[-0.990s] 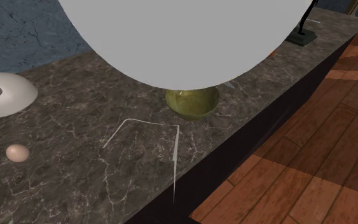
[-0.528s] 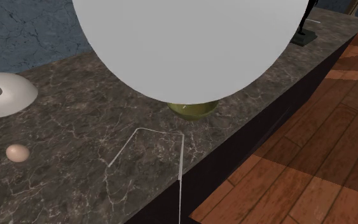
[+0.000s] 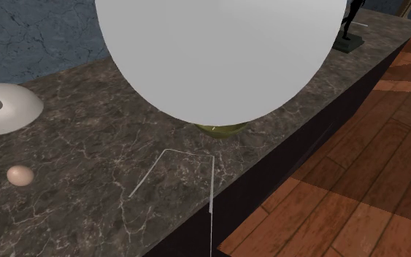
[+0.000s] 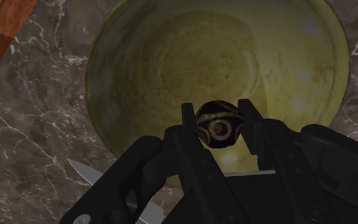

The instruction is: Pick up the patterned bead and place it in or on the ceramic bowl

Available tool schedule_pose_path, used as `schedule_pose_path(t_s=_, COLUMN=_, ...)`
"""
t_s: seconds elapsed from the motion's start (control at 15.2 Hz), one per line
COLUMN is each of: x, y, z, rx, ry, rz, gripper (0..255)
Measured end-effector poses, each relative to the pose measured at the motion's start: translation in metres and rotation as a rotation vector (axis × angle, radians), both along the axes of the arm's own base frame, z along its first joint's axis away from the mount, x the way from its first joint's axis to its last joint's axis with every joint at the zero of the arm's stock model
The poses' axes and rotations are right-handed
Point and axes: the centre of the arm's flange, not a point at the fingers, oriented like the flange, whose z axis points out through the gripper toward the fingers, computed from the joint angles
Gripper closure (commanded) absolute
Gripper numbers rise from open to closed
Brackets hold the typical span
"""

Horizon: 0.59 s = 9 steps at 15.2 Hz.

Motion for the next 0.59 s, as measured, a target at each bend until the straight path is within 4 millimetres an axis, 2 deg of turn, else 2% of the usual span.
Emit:
schedule_pose_path(t_s=0.07, x=0.0000, y=0.0000, z=-0.0001, rx=0.000, ry=0.000, rz=0.000, gripper=255)
schedule_pose_path(t_s=0.13, x=0.0000, y=0.0000, z=-0.0001, rx=0.000, ry=0.000, rz=0.000, gripper=0)
schedule_pose_path(t_s=0.53, x=0.0000, y=0.0000, z=-0.0001, rx=0.000, ry=0.000, rz=0.000, gripper=0)
schedule_pose_path(t_s=0.59, x=-0.0007, y=-0.0001, z=0.0061, rx=0.000, ry=-0.001, rz=0.000, gripper=0)
